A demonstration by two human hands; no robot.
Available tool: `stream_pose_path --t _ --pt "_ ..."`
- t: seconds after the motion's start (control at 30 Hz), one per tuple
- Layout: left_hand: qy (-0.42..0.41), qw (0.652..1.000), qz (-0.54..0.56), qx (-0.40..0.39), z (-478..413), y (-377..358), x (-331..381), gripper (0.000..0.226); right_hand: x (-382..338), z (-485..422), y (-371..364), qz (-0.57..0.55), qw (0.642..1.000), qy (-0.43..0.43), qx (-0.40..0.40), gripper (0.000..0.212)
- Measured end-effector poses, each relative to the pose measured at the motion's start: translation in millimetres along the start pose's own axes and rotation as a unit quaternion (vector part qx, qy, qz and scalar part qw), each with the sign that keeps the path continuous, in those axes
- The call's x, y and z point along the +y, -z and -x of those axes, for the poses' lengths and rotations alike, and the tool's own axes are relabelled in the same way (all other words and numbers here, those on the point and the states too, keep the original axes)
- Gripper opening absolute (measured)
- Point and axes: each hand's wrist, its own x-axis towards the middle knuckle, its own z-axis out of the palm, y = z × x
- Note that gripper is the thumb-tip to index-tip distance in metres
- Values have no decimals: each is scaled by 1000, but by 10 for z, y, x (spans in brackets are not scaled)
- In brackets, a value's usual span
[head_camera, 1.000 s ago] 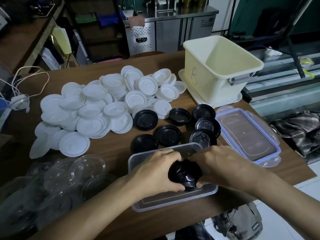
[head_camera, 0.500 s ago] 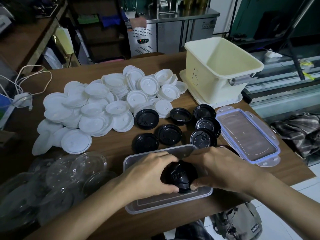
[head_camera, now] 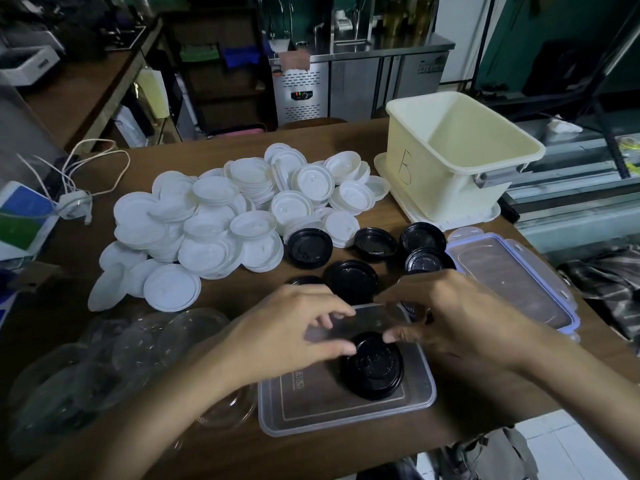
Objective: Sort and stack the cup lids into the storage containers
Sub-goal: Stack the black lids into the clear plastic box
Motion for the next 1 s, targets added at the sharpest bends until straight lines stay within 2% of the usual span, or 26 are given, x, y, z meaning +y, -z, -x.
stream_pose_path --t 0.1,0.23,0.37,0.5,0.7,0.9,1.0 --pt "12 999 20 45 -73 151 -67 27 84 -168 52 -37 998 -4 43 41" --pt "38 997 19 60 -210 271 -357 22 228 -465 64 -53 997 -15 47 36" --pt "61 997 -35 9 -320 296 -656 28 363 -735 7 -18 1000 -11 12 33" --pt "70 989 -115 -54 -329 289 -891 35 444 -864 -119 36 997 -4 -61 38" --pt "48 987 -140 -56 -329 291 -962 45 476 -924 -215 35 992 25 -120 47" --pt "55 984 -155 -69 -343 297 -957 60 525 -1032 -307 37 993 27 -105 45" --pt "46 980 -183 -57 -337 277 -957 41 577 -1043 -375 29 996 44 -73 29"
